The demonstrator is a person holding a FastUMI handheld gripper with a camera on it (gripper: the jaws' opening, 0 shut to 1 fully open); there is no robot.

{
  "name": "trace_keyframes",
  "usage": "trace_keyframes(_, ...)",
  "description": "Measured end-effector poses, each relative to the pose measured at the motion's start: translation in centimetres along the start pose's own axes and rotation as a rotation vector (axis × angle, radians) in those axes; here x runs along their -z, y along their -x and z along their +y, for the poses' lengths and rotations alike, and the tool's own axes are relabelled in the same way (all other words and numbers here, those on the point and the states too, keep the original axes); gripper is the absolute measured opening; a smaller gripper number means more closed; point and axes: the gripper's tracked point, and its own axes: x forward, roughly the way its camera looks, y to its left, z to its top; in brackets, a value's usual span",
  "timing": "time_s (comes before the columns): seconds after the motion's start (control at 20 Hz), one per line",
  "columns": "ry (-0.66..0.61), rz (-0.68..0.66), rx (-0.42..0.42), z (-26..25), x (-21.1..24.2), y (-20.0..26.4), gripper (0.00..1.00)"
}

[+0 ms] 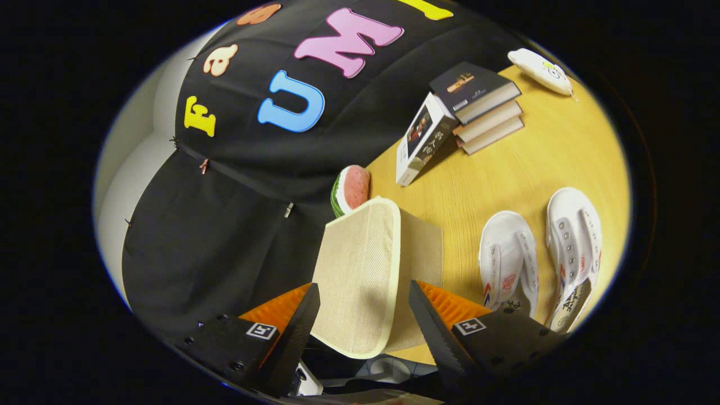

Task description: Open the storage box then place both shoes into the box .Put the left shoe in first, then the right shoe, with the right side of both shoes facing outward in a uniform manner.

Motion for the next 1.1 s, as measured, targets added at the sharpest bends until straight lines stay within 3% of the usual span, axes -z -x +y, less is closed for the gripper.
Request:
trace_keyframes(0.35, -0.117, 0.134, -0.031, -2.0, 3.7, -3.5, 0.96)
trace_keyframes(0.5, -0.252, 0.129, -0.102, -0.8, 3.3, -3.9, 0.57)
trace_keyframes(0.65, -0.261, 0.111, -0.125, 0.4, 2.5, -3.4, 0.14)
trace_keyframes(0.7, -0.242, 0.105, -0.139, 1.2, 2.3, -3.1, 0.09)
trace_keyframes(0.85, -0.150, 0.059, -0.161, 3.6, 0.9, -2.4, 0.09)
trace_keyframes(1.1, -0.008, 0.011, -0.239, 12.2, -0.3, -1.6, 0.09)
